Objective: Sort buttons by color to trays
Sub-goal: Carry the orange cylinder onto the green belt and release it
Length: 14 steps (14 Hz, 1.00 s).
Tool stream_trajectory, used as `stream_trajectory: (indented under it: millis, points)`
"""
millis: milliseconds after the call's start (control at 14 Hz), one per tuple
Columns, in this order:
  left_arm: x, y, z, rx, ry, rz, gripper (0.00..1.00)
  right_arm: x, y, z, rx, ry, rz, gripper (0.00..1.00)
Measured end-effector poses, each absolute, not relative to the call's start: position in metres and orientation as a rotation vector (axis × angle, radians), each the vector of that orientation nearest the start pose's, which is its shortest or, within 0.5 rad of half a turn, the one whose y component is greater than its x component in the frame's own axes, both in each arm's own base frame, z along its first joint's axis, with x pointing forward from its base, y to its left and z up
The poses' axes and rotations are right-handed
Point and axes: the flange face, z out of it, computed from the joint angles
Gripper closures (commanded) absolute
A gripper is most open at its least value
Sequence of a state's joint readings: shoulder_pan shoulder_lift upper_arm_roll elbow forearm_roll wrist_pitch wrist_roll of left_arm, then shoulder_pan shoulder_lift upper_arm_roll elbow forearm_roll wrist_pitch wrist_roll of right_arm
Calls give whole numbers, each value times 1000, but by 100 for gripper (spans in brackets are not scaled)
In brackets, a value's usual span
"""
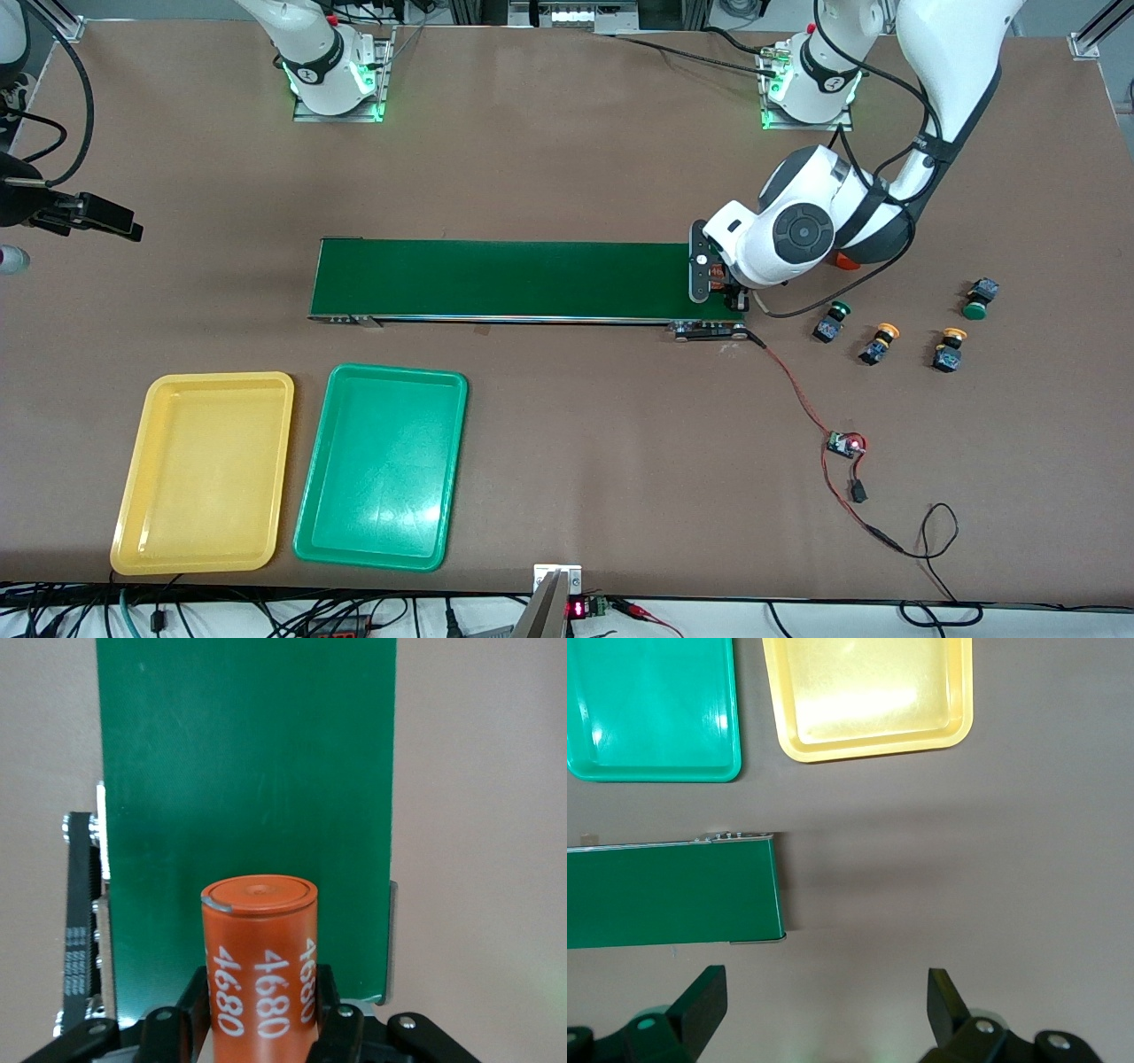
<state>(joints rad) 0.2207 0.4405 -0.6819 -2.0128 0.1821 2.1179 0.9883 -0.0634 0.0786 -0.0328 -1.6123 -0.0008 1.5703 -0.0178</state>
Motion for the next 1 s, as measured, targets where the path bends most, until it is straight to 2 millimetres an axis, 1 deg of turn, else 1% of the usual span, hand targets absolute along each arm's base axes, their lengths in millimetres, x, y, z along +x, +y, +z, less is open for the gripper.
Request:
stream_trajectory:
  millis: [214,285,356,499,570,712,784,855,926,997]
  points:
    - [515,-251,249,-2383,2261,343,82,570,-55,561,-3130,124,189,0]
    - [512,-257,248,-2393,2242,350,43,570,-55,561,-3130,124,189,0]
    - [509,-263,248,-2395,2231,353,1,570,-55,561,-3130,125,189,0]
    - [505,-274,250,-2379,2234,354,0,570,-55,561,-3130,125,189,0]
    - [505,-275,251,-2373,2233,358,0,570,-55,560,-3130,125,189,0]
    - [508,-271,258,-2370,2217,400,0,570,-55,560,-3130,125,191,0]
    - [511,-268,265,-2373,2196,443,0,570,-55,560,-3130,126,192,0]
    - [515,-264,279,-2372,2170,494,0,570,-55,560,-3130,126,192,0]
    - [520,-260,297,-2372,2138,538,0,570,-56,560,-3130,127,192,0]
    - [526,-255,319,-2385,2085,587,0,570,-56,560,-3130,127,192,0]
